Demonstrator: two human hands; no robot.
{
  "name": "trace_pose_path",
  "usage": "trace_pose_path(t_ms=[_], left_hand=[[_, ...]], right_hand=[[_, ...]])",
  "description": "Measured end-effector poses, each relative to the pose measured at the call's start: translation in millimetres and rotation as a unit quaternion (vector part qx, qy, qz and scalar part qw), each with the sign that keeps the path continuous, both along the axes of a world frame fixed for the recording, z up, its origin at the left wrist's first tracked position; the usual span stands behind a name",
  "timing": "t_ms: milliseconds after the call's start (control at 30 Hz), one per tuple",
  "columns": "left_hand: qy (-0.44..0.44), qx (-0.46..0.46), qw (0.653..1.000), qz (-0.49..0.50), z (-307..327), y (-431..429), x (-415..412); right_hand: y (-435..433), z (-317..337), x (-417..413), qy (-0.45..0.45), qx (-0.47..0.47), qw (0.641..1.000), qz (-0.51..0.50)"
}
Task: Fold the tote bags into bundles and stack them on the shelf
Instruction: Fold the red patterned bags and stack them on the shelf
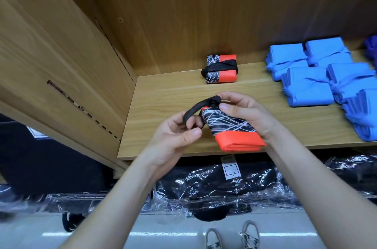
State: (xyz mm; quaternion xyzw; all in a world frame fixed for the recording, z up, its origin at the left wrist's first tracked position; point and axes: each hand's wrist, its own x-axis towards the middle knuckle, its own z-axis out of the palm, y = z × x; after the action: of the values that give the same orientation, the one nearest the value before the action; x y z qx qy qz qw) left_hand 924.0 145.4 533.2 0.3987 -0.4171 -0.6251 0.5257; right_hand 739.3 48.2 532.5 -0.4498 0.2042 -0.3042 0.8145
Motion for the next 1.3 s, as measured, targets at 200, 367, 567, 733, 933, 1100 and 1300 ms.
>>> trace_pose_path(t_ms=[200,367,567,733,933,1100,1300], left_hand=[[-0.021,-0.051,0.996,0.064,0.4,0.4,-13.5],[-0.155,-0.032,0.982,0.103,-3.4,10.9,-28.3],[-0.124,-0.031,0.978,0.167,-8.5,4.7,-30.2],[-0.126,-0.061,0.976,0.167,-10.0,4.0,-20.6],[-0.111,-0.079,0.971,0.199,-8.2,-1.1,-24.2],[-0.11,-0.066,0.951,0.283,-8.7,-12.0,-37.8],[-0.153,-0.047,0.941,0.297,-7.2,-19.7,-38.6]], right_hand=[[5.7,-1.3,9.7,-0.032,0.056,0.996,-0.065],[4.5,-6.8,15.2,0.051,-0.012,0.986,-0.161],[13.9,-9.5,23.0,0.081,-0.04,0.96,-0.263],[18.2,-6.4,5.9,0.079,-0.004,0.993,-0.087],[21.7,-6.3,7.9,0.065,-0.03,0.989,-0.126],[26.3,-10.4,23.6,0.022,0.016,0.961,-0.275],[26.5,-4.4,39.9,0.043,-0.03,0.919,-0.39]])
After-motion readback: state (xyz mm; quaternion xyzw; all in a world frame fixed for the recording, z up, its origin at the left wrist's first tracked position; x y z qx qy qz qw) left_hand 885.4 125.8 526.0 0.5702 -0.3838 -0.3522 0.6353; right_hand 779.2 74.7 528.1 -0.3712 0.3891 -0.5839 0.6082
